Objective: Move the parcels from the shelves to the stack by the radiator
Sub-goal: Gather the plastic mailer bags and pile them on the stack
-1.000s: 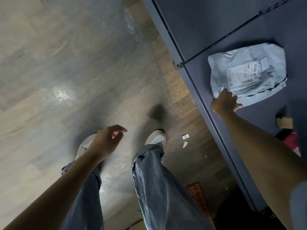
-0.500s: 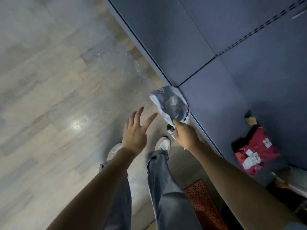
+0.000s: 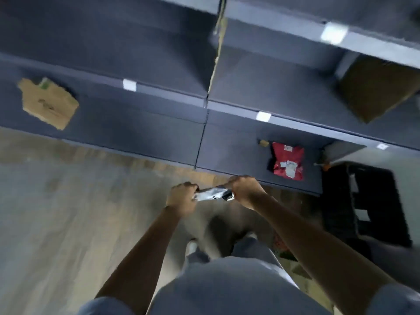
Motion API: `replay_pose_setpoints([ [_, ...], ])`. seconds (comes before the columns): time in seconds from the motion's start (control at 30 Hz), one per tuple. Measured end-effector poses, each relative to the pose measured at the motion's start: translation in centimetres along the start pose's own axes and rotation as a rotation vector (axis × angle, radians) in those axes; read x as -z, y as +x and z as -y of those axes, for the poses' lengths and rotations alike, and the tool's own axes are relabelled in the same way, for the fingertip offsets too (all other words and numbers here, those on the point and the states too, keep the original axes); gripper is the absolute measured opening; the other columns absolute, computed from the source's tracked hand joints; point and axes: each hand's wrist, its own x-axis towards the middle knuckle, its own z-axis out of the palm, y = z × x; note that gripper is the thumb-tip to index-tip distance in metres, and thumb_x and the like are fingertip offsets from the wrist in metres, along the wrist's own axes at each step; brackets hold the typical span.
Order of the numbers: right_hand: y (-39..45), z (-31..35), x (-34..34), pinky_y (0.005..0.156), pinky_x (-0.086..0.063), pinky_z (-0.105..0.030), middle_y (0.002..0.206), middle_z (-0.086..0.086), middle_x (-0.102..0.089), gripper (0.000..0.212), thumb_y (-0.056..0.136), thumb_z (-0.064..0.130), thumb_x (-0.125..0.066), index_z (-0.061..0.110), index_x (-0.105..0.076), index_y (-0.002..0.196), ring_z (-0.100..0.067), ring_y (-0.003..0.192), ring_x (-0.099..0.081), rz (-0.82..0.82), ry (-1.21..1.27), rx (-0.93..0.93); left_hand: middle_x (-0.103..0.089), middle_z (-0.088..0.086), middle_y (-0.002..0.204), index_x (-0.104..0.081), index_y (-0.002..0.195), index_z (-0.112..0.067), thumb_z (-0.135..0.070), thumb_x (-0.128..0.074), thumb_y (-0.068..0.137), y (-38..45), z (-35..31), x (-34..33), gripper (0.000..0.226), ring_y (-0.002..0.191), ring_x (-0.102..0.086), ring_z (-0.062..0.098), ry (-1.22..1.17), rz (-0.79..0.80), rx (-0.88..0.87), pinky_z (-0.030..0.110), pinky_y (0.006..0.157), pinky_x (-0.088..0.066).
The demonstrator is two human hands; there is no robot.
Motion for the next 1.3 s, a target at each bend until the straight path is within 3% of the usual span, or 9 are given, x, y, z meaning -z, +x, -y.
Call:
replay_pose_setpoints([
  [0.1, -6.5, -3.2, 2.4, 0.094, -0.044, -0.032, 0.128, -0.008, -0.058, 0.035, 0.095, 0.016, -0.044, 0.016, -0.055, 0.128, -0.027, 0.116, -0.056, -0.063, -0.019, -0.18, -0.061, 0.008, 0.124, -0.057, 0.123, -0.014, -0.026, -0.046, 0.093, -0.1, -6.3, 1.9, 0.034, 0.114, -0.058, 0.03, 0.176, 0.087, -0.153, 0.035, 0.092, -0.045],
  [0.27, -18.2, -9.8, 3.4, 0.091, -0.045, -0.033, 0.119, -0.011, -0.063, 0.033, 0.089, 0.027, -0.051, 0.016, -0.06, 0.119, -0.029, 0.111, -0.059, -0.255, 0.01, -0.468, -0.061, 0.009, 0.121, -0.056, 0.12, -0.013, -0.016, -0.04, 0.094, -0.7, -19.1, 4.4, 0.03, 0.111, -0.059, 0.032, 0.289, -0.069, -0.486, 0.038, 0.088, -0.047],
  [0.4, -27.8, -13.8, 2.5, 0.092, -0.041, -0.03, 0.124, -0.004, -0.06, 0.062, 0.081, 0.06, -0.057, 0.021, -0.053, 0.13, -0.024, 0.116, -0.054, -0.38, 0.059, -0.594, -0.056, 0.0, 0.131, -0.046, 0.137, -0.027, -0.013, -0.043, 0.093, -1.8, -27.8, 6.0, 0.046, 0.111, -0.06, 0.029, 0.179, -0.214, -0.709, 0.037, 0.087, -0.048],
  [0.63, -41.9, -20.5, -3.7, 0.091, -0.047, -0.037, 0.125, -0.004, -0.062, 0.058, 0.082, 0.005, -0.044, 0.028, -0.048, 0.136, -0.026, 0.117, -0.055, -0.429, 0.112, -0.84, -0.053, 0.0, 0.127, -0.047, 0.137, -0.028, -0.007, -0.043, 0.092, -5.9, -43.3, 3.2, 0.05, 0.105, -0.059, 0.03, 0.203, -0.246, -0.984, 0.039, 0.084, -0.045],
  [0.77, -54.1, -23.9, -7.1, 0.095, -0.046, -0.036, 0.129, -0.005, -0.06, 0.059, 0.077, 0.001, -0.043, 0.021, -0.054, 0.132, -0.028, 0.117, -0.055, -0.547, 0.0, -0.933, -0.042, -0.007, 0.136, -0.047, 0.135, -0.032, -0.009, -0.047, 0.091, -11.5, -53.3, -1.7, 0.05, 0.11, -0.056, 0.023, 0.133, -0.252, -1.091, 0.037, 0.087, -0.045],
  [0.87, -64.1, -25.0, -9.9, 0.075, -0.058, -0.038, 0.108, -0.01, -0.07, 0.06, 0.064, 0.007, -0.033, 0.015, -0.069, 0.112, -0.032, 0.094, -0.068, -0.762, -0.159, -1.02, -0.046, -0.006, 0.135, -0.051, 0.133, -0.031, -0.007, -0.052, 0.088, -16.7, -60.7, -5.2, 0.051, 0.11, -0.058, 0.023, 0.077, -0.314, -1.245, 0.036, 0.079, -0.047],
  [1.0, -75.7, -23.8, -12.1, 0.075, -0.057, -0.037, 0.107, -0.008, -0.071, 0.054, 0.065, 0.015, -0.041, 0.019, -0.069, 0.111, -0.028, 0.093, -0.07, -0.667, -0.283, -1.196, -0.066, 0.006, 0.106, -0.071, 0.11, -0.021, 0.011, -0.073, 0.058, -23.6, -69.2, -7.9, 0.06, 0.082, -0.068, 0.029, 0.031, -0.36, -1.476, 0.038, 0.049, -0.054],
  [1.17, -85.3, -22.7, -15.0, 0.084, -0.055, -0.039, 0.114, -0.008, -0.068, 0.056, 0.059, 0.012, -0.074, 0.021, -0.068, 0.114, -0.027, 0.099, -0.067, -0.618, -0.317, -1.37, -0.066, 0.003, 0.096, -0.07, 0.111, -0.025, 0.01, -0.079, 0.051, -30.0, -75.8, -11.5, 0.07, 0.073, -0.067, 0.023, 0.054, -0.428, -1.663, 0.032, 0.042, -0.052],
  [1.3, -89.9, -19.6, -19.1, 0.085, -0.053, -0.041, 0.113, -0.009, -0.069, 0.046, 0.072, 0.018, -0.047, 0.02, -0.067, 0.113, -0.027, 0.099, -0.067, -0.713, -0.395, -1.525, -0.067, 0.002, 0.095, -0.068, 0.113, -0.03, 0.009, -0.079, 0.051, -33.6, -79.5, -14.8, 0.074, 0.071, -0.066, 0.022, 0.098, -0.442, -1.831, 0.03, 0.042, -0.051],
])
